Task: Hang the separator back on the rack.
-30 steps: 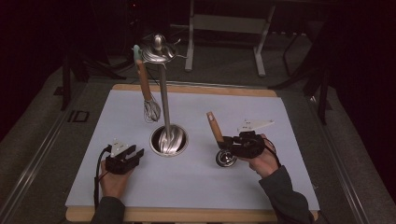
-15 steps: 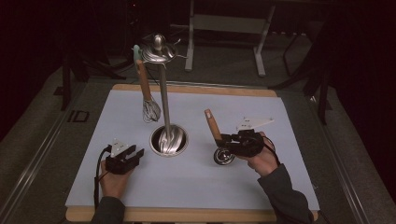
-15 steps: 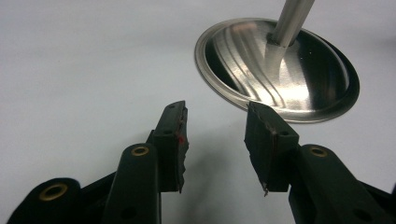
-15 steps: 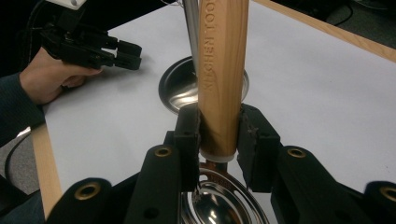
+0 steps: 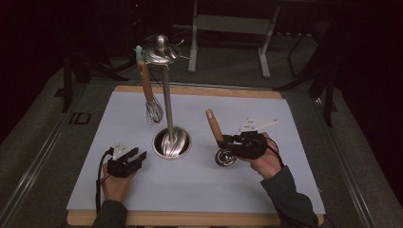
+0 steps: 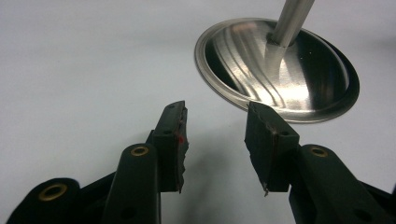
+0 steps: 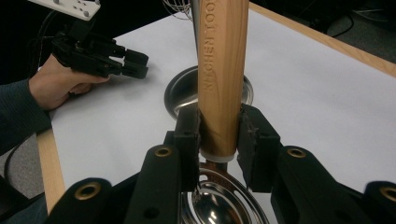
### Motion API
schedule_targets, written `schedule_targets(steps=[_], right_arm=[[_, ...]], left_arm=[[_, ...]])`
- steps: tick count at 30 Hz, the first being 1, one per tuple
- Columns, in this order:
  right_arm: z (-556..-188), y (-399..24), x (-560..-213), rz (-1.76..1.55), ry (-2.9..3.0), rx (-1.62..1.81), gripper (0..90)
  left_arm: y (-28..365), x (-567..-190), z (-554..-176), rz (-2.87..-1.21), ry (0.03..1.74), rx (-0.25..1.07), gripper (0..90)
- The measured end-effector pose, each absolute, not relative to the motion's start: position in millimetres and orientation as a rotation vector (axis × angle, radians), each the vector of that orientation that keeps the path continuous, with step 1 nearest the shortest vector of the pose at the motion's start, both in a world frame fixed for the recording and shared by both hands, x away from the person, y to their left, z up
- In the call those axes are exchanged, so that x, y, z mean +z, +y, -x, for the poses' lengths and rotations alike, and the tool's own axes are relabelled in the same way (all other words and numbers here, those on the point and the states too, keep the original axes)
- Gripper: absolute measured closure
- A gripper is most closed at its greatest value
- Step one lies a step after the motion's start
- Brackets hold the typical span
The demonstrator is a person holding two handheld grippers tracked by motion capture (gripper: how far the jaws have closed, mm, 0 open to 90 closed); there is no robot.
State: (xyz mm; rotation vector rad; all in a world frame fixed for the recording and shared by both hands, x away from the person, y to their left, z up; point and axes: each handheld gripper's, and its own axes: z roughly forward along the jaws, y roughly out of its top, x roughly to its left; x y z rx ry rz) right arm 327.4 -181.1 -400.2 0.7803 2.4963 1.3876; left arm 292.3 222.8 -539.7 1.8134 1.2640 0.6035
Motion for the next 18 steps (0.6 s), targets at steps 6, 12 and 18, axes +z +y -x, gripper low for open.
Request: schedule_targets(steps=[6, 12, 18], right_arm=[[-326, -180, -396, -0.766, 2.485, 1.402, 71.4], [-324, -177, -390, -0.742, 2.472, 1.420, 71.4], [-323, -172, -386, -0.715, 2.474, 1.429, 71.4]], left_arm=[[222, -540, -292, -1.815, 1.265, 0.606, 58.8], [222, -540, -292, -1.815, 1.264, 0.606, 58.8], [223, -540, -292, -1.816, 1.263, 0.606, 58.8]])
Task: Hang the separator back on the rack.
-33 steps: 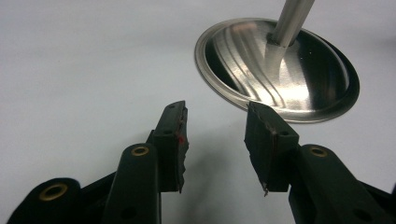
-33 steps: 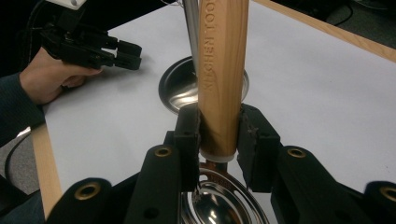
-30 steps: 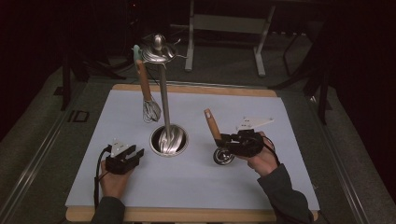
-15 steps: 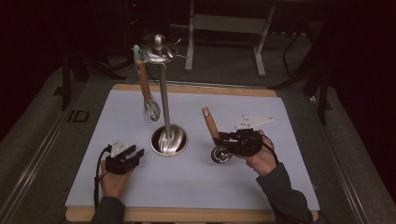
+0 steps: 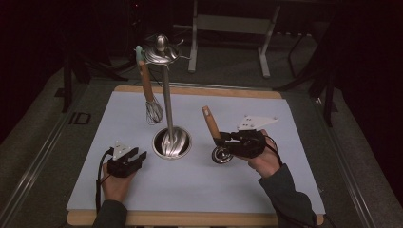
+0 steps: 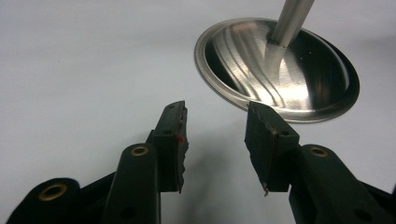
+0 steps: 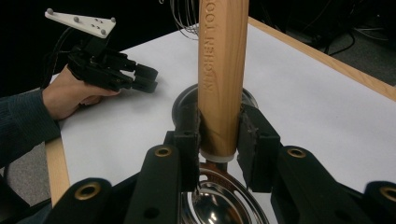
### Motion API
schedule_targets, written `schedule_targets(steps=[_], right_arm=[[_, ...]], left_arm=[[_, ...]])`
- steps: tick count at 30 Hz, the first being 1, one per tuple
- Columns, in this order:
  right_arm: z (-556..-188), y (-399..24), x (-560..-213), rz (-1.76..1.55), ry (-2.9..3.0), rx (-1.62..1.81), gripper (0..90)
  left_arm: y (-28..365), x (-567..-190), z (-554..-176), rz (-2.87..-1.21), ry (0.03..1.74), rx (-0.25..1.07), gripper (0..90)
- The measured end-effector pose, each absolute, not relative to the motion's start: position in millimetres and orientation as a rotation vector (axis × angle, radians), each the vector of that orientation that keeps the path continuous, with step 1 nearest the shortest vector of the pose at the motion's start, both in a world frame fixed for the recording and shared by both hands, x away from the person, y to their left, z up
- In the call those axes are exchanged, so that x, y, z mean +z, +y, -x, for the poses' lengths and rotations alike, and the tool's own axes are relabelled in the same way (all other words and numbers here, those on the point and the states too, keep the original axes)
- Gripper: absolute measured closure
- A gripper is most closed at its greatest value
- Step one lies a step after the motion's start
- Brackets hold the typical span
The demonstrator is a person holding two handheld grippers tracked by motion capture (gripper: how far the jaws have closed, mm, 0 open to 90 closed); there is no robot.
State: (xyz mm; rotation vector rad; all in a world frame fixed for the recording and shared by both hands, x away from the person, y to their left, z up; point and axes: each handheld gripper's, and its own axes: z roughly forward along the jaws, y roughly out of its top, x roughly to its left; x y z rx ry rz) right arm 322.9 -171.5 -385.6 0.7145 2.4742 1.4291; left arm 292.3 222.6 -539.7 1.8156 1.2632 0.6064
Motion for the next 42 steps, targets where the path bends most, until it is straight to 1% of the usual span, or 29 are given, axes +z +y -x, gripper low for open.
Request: schedule_targets(steps=[42], right_arm=[[-319, -150, -350, -0.605, 2.416, 1.507, 71.4]], left_arm=[[222, -540, -292, -1.815, 1.264, 0.604, 58.9]])
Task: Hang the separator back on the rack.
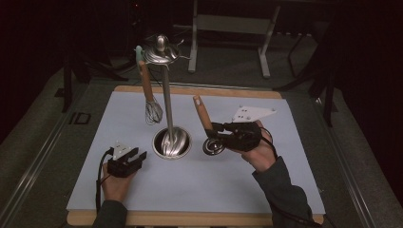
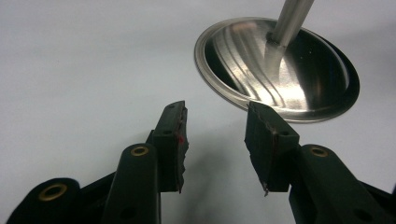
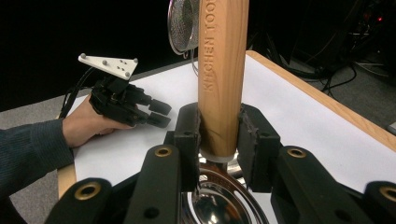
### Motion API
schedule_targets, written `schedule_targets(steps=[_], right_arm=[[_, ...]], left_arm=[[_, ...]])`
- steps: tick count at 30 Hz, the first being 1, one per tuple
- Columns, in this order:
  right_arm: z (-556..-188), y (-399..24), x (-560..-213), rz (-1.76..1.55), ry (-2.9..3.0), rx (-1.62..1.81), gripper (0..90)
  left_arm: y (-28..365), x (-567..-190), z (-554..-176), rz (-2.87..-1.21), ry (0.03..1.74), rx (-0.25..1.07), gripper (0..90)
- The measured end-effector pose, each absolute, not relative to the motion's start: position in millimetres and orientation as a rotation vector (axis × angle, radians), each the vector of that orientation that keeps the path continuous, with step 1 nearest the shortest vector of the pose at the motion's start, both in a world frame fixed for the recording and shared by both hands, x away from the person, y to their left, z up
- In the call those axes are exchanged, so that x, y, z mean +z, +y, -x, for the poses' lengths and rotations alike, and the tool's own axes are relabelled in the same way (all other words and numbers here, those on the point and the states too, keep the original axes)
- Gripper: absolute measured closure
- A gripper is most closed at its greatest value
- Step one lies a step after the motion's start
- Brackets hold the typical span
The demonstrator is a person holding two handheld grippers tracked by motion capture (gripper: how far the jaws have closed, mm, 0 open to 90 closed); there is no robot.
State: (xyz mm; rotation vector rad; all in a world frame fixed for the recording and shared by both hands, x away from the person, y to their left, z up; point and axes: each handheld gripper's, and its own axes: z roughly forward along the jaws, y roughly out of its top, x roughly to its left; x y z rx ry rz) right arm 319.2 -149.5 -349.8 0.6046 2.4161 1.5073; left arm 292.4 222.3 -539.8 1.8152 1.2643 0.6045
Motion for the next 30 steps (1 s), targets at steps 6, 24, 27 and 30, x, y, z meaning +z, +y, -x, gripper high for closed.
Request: schedule_targets(steps=[6, 24, 27, 30], right_arm=[[-320, -146, -346, -0.591, 2.407, 1.518, 71.4], [-319, -137, -330, -0.553, 2.380, 1.554, 71.4], [-319, -136, -328, -0.548, 2.375, 1.560, 71.4], [-319, -135, -326, -0.545, 2.375, 1.561, 71.4]], left_arm=[[222, -540, -292, -1.815, 1.264, 0.605, 58.8], [222, -540, -293, -1.815, 1.265, 0.603, 58.8], [222, -540, -293, -1.816, 1.265, 0.603, 58.9], [222, -540, -293, -1.816, 1.265, 0.604, 58.9]])
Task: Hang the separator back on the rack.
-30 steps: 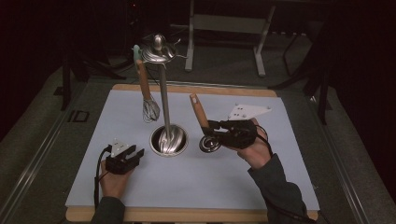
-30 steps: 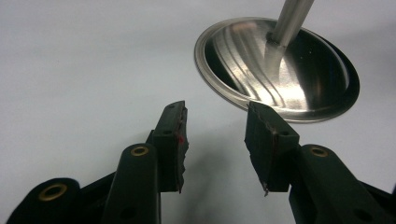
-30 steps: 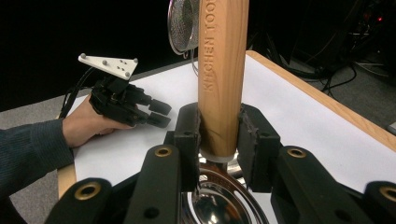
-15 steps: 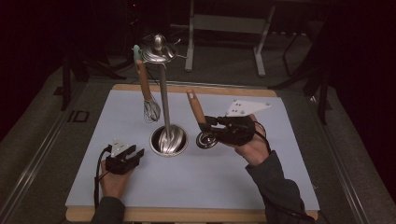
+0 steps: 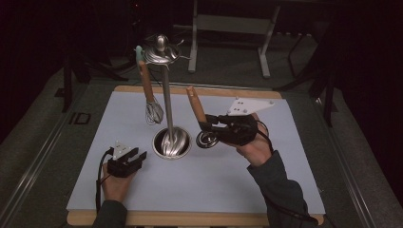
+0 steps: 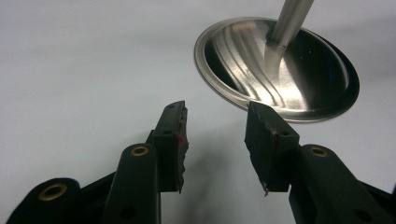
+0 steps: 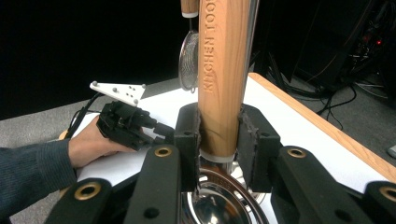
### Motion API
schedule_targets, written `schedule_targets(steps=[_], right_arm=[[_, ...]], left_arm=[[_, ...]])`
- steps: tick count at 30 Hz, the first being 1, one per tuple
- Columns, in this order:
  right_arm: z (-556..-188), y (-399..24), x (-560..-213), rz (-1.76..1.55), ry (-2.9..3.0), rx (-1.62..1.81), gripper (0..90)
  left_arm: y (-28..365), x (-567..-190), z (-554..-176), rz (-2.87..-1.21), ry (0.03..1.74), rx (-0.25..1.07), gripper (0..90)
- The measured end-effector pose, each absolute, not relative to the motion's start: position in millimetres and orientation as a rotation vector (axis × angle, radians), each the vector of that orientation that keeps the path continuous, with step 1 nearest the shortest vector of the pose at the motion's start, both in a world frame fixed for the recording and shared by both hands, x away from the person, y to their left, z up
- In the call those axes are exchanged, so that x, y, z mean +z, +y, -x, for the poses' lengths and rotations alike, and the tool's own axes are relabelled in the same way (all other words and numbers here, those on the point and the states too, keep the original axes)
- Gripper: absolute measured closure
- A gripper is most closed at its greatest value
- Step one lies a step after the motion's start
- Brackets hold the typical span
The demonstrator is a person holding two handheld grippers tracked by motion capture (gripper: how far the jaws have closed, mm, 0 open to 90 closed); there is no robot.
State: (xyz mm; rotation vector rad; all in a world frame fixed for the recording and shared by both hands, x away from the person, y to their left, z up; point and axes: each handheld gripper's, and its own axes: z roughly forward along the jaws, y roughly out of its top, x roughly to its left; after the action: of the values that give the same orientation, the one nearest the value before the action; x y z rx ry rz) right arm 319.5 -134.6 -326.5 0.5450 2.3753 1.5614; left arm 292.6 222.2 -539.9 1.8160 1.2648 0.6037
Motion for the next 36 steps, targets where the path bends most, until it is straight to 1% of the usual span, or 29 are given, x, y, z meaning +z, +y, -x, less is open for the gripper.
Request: schedule_targets(steps=[36], right_arm=[[-320, -119, -301, -0.495, 2.326, 1.621, 71.4]], left_arm=[[222, -540, -293, -1.821, 1.263, 0.603, 58.8]])
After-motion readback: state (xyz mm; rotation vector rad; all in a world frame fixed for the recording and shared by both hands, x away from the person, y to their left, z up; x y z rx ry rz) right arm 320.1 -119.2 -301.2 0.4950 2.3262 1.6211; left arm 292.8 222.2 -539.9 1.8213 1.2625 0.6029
